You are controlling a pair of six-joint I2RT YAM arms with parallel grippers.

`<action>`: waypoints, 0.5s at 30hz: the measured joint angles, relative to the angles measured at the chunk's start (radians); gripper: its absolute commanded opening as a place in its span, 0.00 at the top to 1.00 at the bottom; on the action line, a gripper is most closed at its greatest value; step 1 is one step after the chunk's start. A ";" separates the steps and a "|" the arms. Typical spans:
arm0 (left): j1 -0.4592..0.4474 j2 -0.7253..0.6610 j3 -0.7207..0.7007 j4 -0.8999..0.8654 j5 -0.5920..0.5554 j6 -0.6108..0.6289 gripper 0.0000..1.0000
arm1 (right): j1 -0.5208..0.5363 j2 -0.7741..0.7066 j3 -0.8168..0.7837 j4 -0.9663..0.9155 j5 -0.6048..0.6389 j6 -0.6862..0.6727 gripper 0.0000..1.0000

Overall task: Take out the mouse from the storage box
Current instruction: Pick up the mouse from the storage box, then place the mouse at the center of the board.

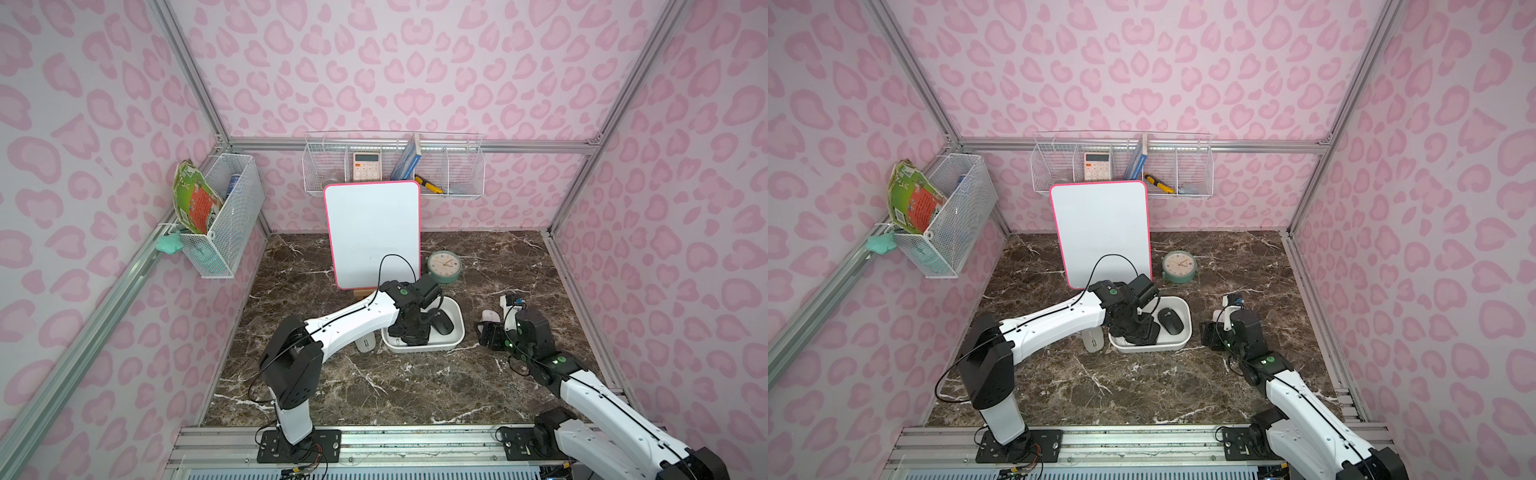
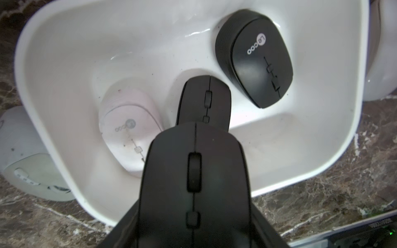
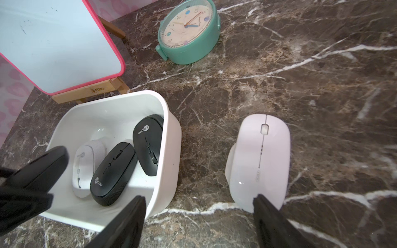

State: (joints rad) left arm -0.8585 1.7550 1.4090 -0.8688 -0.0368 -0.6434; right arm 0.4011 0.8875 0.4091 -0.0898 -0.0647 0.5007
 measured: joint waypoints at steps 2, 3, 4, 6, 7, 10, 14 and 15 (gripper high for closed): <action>-0.026 -0.050 -0.044 -0.008 -0.007 0.004 0.48 | 0.001 0.005 0.000 0.004 -0.002 0.000 0.19; -0.041 -0.079 -0.068 -0.011 -0.012 0.007 0.48 | 0.003 0.008 0.000 0.007 -0.002 0.000 0.19; -0.052 -0.100 -0.085 -0.012 -0.016 0.012 0.48 | 0.003 0.013 0.002 0.010 -0.003 0.000 0.19; -0.077 -0.151 -0.127 -0.016 -0.026 0.013 0.48 | 0.005 0.025 0.010 0.010 -0.004 -0.001 0.19; -0.089 -0.179 -0.151 -0.018 -0.031 0.012 0.47 | 0.005 0.029 0.013 0.013 -0.007 -0.001 0.19; -0.118 -0.252 -0.217 -0.026 -0.053 0.008 0.47 | 0.010 0.034 0.013 0.022 -0.006 -0.001 0.19; -0.161 -0.334 -0.300 -0.034 -0.080 -0.012 0.47 | 0.015 0.046 0.018 0.028 -0.006 -0.001 0.19; -0.173 -0.355 -0.322 -0.035 -0.086 -0.018 0.47 | 0.018 0.048 0.018 0.029 -0.006 -0.001 0.19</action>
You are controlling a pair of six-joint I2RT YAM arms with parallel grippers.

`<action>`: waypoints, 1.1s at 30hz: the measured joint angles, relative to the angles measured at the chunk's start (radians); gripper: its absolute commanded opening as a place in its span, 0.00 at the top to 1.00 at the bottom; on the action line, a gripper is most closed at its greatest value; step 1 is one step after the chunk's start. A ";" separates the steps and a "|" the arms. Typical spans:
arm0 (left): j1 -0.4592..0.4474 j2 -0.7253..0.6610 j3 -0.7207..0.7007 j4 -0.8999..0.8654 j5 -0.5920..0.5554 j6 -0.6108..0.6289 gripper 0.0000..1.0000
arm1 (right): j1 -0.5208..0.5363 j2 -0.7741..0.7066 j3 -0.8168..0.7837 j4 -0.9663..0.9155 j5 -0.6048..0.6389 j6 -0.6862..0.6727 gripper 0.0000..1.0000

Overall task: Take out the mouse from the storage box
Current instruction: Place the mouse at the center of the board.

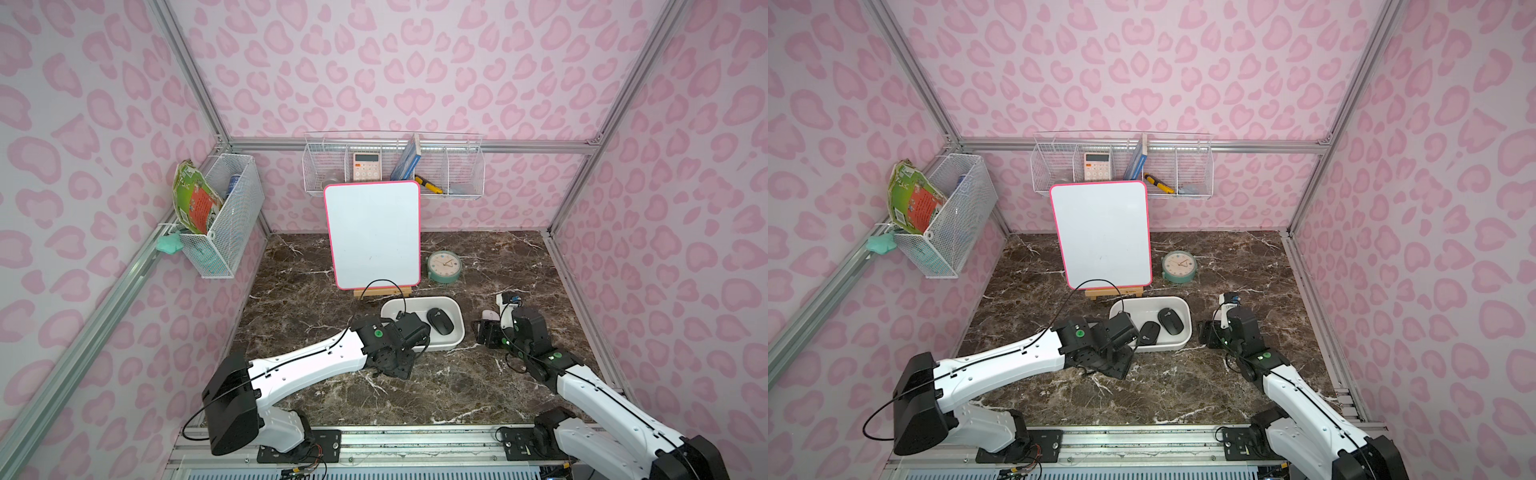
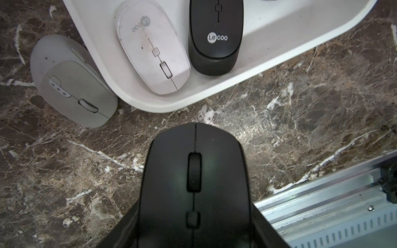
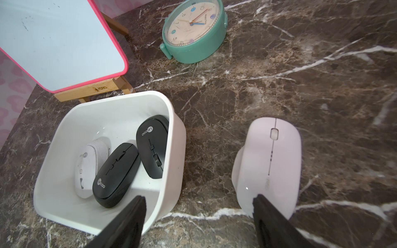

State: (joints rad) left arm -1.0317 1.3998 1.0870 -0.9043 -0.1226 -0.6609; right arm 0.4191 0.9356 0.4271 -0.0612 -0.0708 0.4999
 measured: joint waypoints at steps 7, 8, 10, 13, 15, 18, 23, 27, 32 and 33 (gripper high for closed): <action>-0.031 -0.063 -0.138 0.006 -0.024 -0.057 0.47 | 0.024 0.035 0.010 0.016 0.004 0.000 0.20; -0.032 -0.063 -0.155 0.014 -0.024 -0.070 0.47 | 0.028 0.039 0.011 0.019 0.004 0.000 0.20; -0.034 -0.063 -0.190 0.032 -0.024 -0.079 0.47 | 0.037 0.054 0.017 0.019 0.005 0.001 0.20; -0.034 -0.061 -0.232 0.071 -0.024 -0.097 0.47 | 0.057 0.062 0.026 0.019 0.015 0.004 0.19; -0.034 -0.051 -0.248 0.091 -0.025 -0.104 0.47 | 0.064 0.066 0.027 0.019 0.018 0.004 0.20; -0.034 -0.035 -0.273 0.129 -0.025 -0.120 0.46 | 0.071 0.073 0.035 0.019 0.027 0.005 0.19; -0.034 0.000 -0.297 0.176 -0.023 -0.122 0.44 | 0.082 0.077 0.039 0.019 0.037 0.016 0.19; -0.034 0.032 -0.303 0.205 -0.019 -0.123 0.43 | 0.093 0.081 0.043 0.019 0.048 0.020 0.19; -0.034 0.059 -0.310 0.233 -0.016 -0.125 0.37 | 0.101 0.085 0.051 0.016 0.060 0.020 0.19; -0.034 0.062 -0.310 0.235 -0.015 -0.125 0.35 | 0.102 0.085 0.051 0.016 0.061 0.020 0.19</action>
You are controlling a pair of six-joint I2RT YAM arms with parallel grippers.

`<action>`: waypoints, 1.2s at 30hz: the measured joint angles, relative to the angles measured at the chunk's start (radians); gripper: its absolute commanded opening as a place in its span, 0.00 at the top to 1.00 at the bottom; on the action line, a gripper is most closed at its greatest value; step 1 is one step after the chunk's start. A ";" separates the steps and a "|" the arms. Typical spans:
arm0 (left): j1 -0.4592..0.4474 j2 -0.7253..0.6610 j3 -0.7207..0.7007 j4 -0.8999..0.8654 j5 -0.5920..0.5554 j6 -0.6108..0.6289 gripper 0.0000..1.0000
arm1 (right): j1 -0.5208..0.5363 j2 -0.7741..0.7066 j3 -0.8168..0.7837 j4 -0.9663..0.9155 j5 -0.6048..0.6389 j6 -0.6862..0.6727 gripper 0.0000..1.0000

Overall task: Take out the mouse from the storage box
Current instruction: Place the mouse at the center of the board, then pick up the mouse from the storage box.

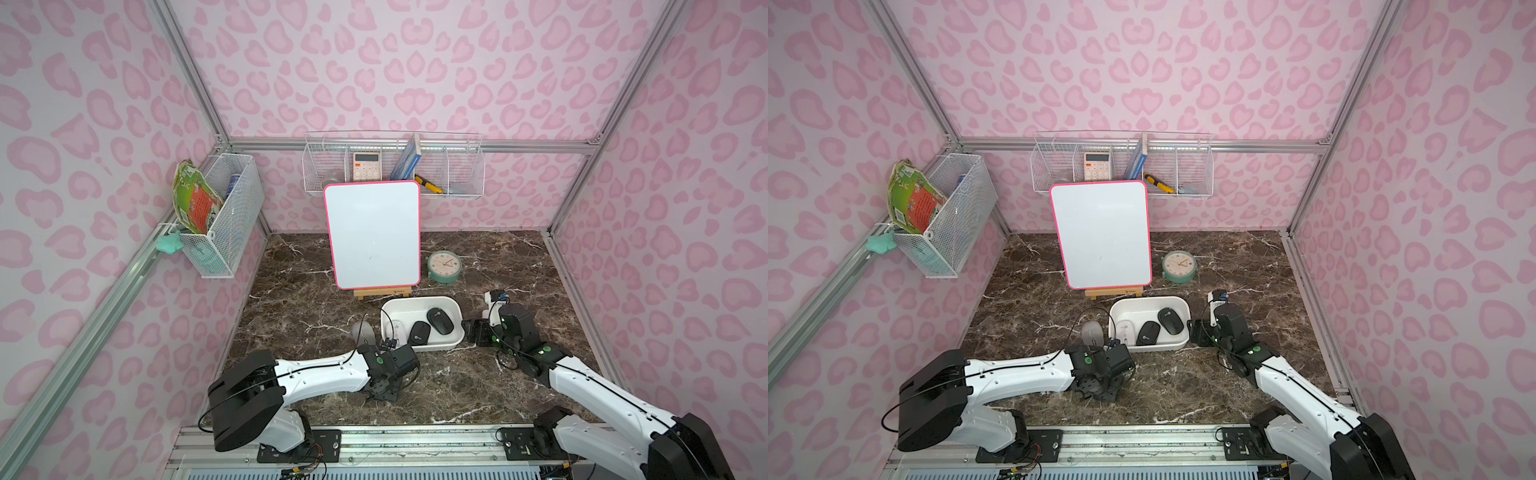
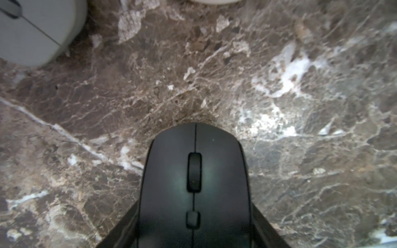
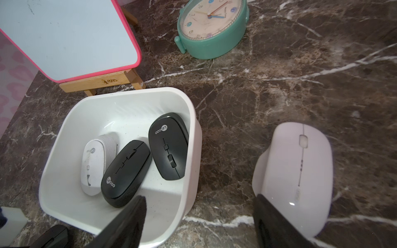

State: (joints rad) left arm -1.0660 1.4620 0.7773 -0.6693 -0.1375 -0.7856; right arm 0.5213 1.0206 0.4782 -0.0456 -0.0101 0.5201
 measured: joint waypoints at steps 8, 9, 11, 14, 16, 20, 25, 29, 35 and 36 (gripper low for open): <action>0.000 -0.003 0.000 0.013 0.006 0.000 0.15 | 0.003 -0.001 0.006 -0.004 0.007 0.000 0.19; 0.000 -0.009 0.000 0.014 0.006 0.000 0.14 | 0.004 -0.001 0.006 -0.006 0.007 0.000 0.19; 0.000 -0.025 0.000 0.014 0.004 0.000 0.12 | 0.008 -0.002 0.009 -0.008 0.007 0.000 0.19; 0.000 -0.070 0.000 0.008 -0.010 0.000 0.10 | 0.014 -0.003 0.012 -0.013 0.008 0.000 0.19; 0.008 -0.126 0.002 -0.001 -0.025 0.000 0.08 | 0.029 0.006 0.031 -0.027 0.023 -0.001 0.19; 0.061 -0.245 0.002 -0.002 -0.051 0.007 0.07 | 0.084 0.038 0.073 -0.032 0.034 -0.006 0.19; 0.206 -0.395 -0.031 0.008 -0.081 0.037 0.06 | 0.154 0.126 0.136 -0.043 0.059 -0.021 0.19; 0.324 -0.483 -0.076 0.032 -0.088 0.061 0.05 | 0.206 0.215 0.200 -0.056 0.079 -0.032 0.19; 0.442 -0.564 -0.142 0.099 -0.114 0.101 0.04 | 0.267 0.388 0.341 -0.113 0.104 -0.058 0.19; 0.463 -0.577 -0.154 0.114 -0.120 0.108 0.04 | 0.276 0.414 0.362 -0.124 0.112 -0.063 0.19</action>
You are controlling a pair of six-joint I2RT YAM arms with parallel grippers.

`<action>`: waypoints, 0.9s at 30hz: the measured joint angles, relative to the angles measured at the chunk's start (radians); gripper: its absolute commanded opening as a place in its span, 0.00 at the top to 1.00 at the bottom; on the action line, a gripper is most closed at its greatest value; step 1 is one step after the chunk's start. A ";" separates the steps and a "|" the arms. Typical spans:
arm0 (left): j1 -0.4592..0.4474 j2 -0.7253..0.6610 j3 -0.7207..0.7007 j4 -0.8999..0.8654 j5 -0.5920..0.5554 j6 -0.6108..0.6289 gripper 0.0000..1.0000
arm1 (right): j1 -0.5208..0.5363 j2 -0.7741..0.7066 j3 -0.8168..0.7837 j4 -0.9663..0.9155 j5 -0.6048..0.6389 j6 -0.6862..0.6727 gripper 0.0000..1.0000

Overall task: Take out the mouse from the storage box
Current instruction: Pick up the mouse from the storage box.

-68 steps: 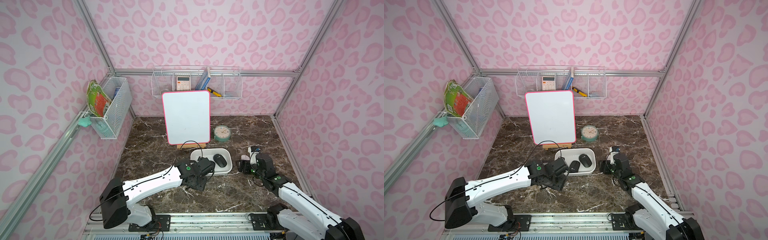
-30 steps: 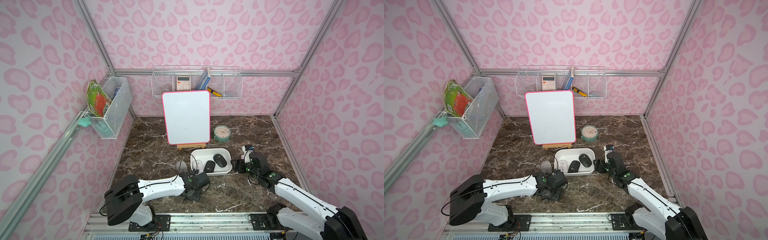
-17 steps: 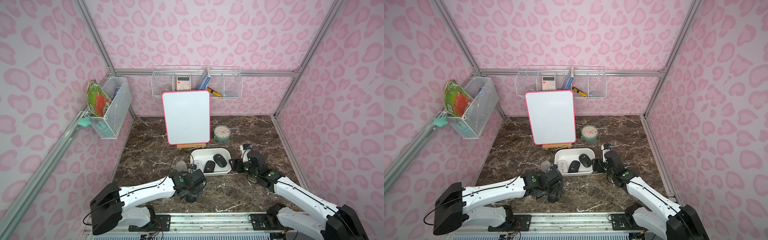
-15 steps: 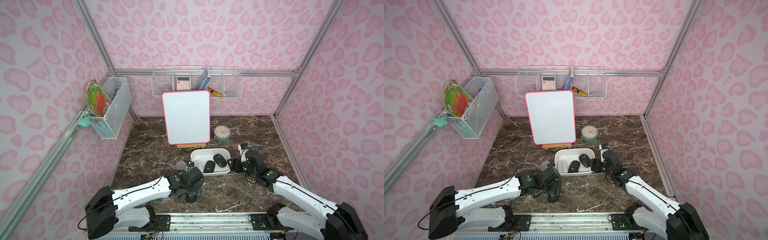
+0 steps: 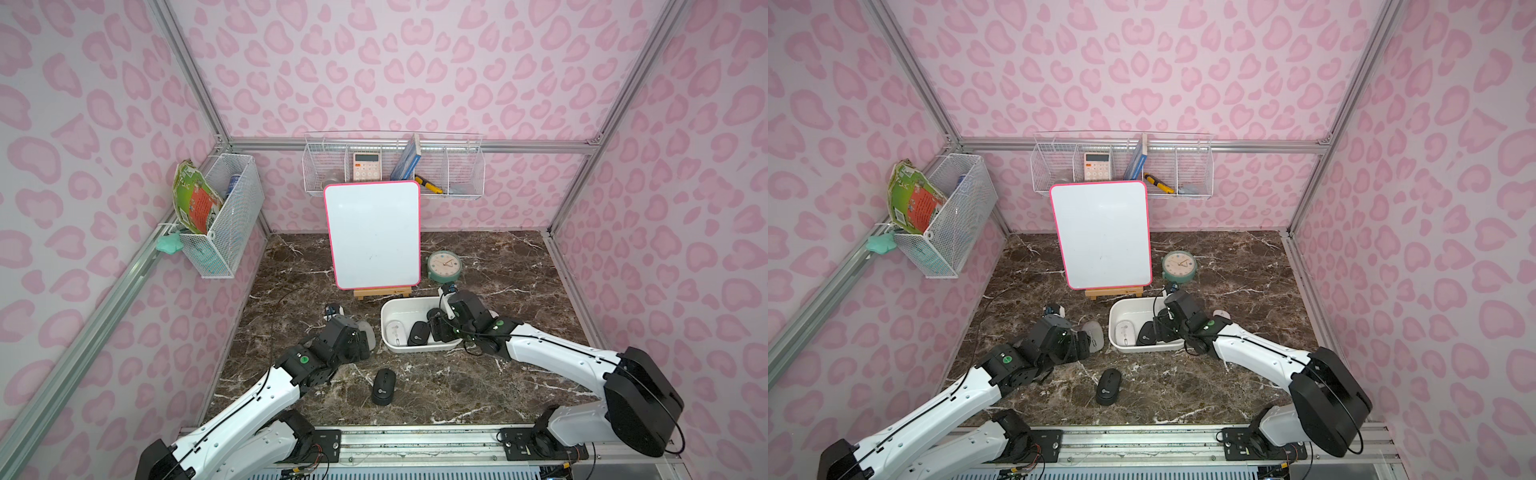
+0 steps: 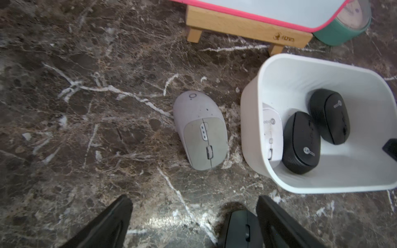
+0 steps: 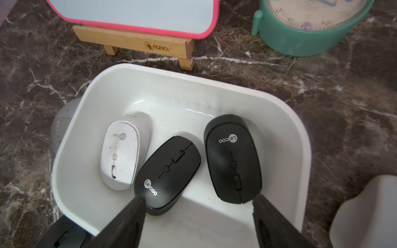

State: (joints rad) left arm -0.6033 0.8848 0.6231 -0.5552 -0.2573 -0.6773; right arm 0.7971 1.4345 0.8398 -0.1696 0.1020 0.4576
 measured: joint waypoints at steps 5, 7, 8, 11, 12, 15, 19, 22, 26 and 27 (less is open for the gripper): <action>0.051 -0.056 -0.051 0.043 -0.012 0.026 0.03 | 0.023 0.096 0.079 -0.064 0.037 -0.020 0.19; 0.058 -0.074 -0.072 0.060 -0.013 0.031 0.03 | 0.020 0.127 0.107 -0.086 0.060 -0.027 0.19; 0.059 -0.079 -0.079 0.064 -0.013 0.034 0.03 | 0.018 0.140 0.117 -0.096 0.069 -0.032 0.19; 0.063 -0.090 -0.091 0.069 -0.013 0.038 0.03 | 0.013 0.190 0.159 -0.130 0.092 -0.044 0.19; 0.064 -0.095 -0.094 0.076 -0.012 0.041 0.03 | 0.010 0.206 0.172 -0.139 0.097 -0.047 0.19; 0.066 -0.107 -0.108 0.088 -0.012 0.049 0.03 | 0.000 0.240 0.196 -0.158 0.108 -0.063 0.20; 0.069 -0.114 -0.119 0.096 -0.005 0.054 0.03 | -0.018 0.288 0.235 -0.178 0.121 -0.063 0.20; 0.070 -0.120 -0.126 0.111 0.001 0.060 0.03 | -0.026 0.312 0.254 -0.191 0.129 -0.063 0.21; 0.071 -0.134 -0.132 0.125 0.006 0.075 0.03 | -0.035 0.349 0.270 -0.205 0.129 -0.063 0.22; 0.071 -0.139 -0.135 0.127 0.007 0.075 0.03 | -0.036 0.355 0.272 -0.205 0.129 -0.064 0.22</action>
State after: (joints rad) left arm -0.5320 0.7460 0.4885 -0.4282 -0.2504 -0.6025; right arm 0.7609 1.7897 1.1114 -0.3748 0.2306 0.3935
